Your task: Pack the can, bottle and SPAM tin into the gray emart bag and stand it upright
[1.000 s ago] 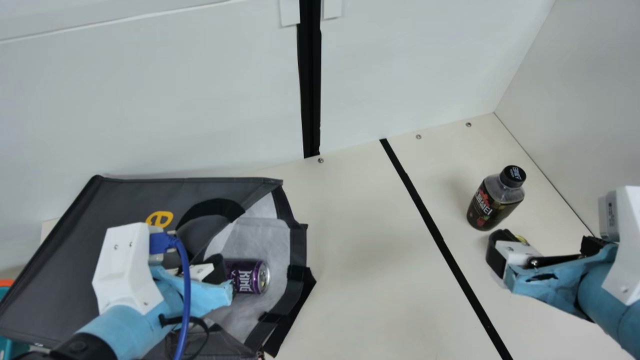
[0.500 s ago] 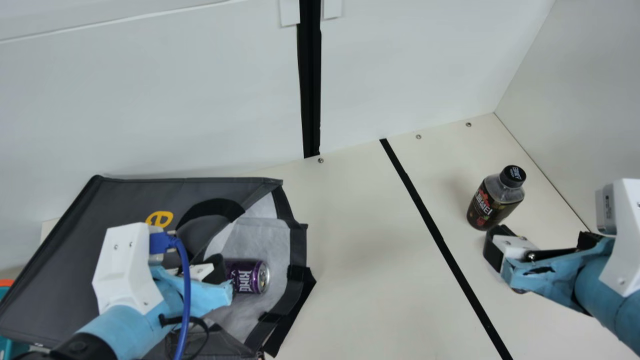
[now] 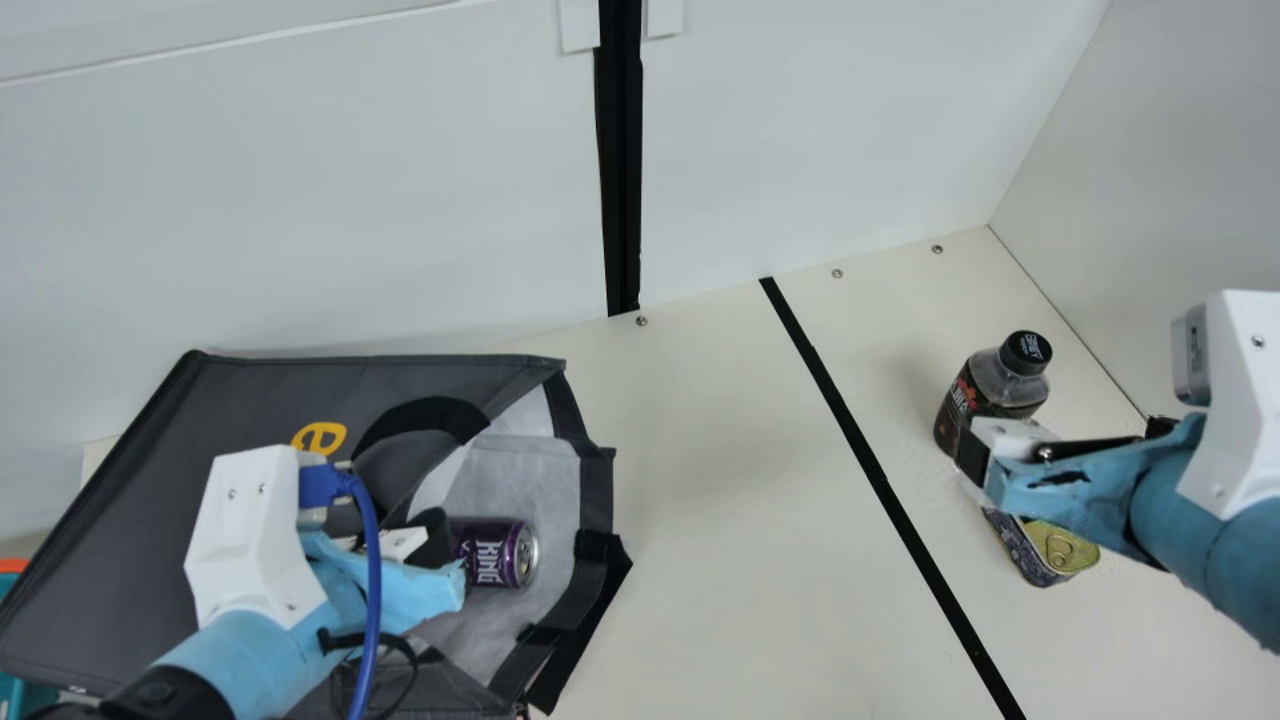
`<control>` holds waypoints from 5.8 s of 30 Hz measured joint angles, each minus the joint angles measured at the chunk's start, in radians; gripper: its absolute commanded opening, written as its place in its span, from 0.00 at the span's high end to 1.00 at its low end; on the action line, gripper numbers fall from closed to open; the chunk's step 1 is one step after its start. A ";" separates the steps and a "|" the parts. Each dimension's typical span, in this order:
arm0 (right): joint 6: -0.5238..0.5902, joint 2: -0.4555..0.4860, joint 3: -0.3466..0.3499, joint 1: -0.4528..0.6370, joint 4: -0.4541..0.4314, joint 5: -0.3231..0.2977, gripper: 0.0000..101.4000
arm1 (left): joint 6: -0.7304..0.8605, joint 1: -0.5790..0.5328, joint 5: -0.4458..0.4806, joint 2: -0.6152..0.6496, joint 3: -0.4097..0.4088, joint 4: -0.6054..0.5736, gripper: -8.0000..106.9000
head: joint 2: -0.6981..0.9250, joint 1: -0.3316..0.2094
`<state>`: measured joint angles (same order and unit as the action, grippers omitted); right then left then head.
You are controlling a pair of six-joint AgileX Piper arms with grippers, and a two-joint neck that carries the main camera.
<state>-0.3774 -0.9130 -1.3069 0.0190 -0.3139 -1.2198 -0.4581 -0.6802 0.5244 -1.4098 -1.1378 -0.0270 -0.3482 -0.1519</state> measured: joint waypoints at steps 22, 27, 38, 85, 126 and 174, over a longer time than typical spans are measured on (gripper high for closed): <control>0.050 -0.165 -0.086 0.087 0.047 0.045 0.06 | 0.000 0.000 0.000 0.000 0.000 0.000 1.00 | 0.000 0.000; 0.095 -0.206 -0.094 0.148 0.087 0.082 0.06 | 0.000 0.000 0.000 0.000 0.000 0.000 1.00 | 0.000 0.000; 0.194 -0.301 -0.127 0.269 0.178 0.128 0.06 | 0.000 0.000 0.000 0.000 0.000 0.000 1.00 | 0.002 0.000; 0.467 -0.686 -0.267 0.537 0.380 0.125 0.06 | 0.000 0.000 0.000 0.000 0.000 0.000 1.00 | 0.000 0.000; 0.484 -0.903 -0.337 0.558 0.397 0.132 0.72 | 0.000 0.000 0.000 0.000 0.000 0.000 1.00 | 0.000 0.000; 0.705 -0.745 -0.299 0.464 0.531 0.097 1.00 | 0.000 0.000 0.000 0.000 0.000 0.000 1.00 | 0.000 0.000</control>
<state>0.3280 -1.6580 -1.6057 0.4830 0.2172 -1.1229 -0.4581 -0.6802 0.5244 -1.4098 -1.1378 -0.0270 -0.3482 -0.1519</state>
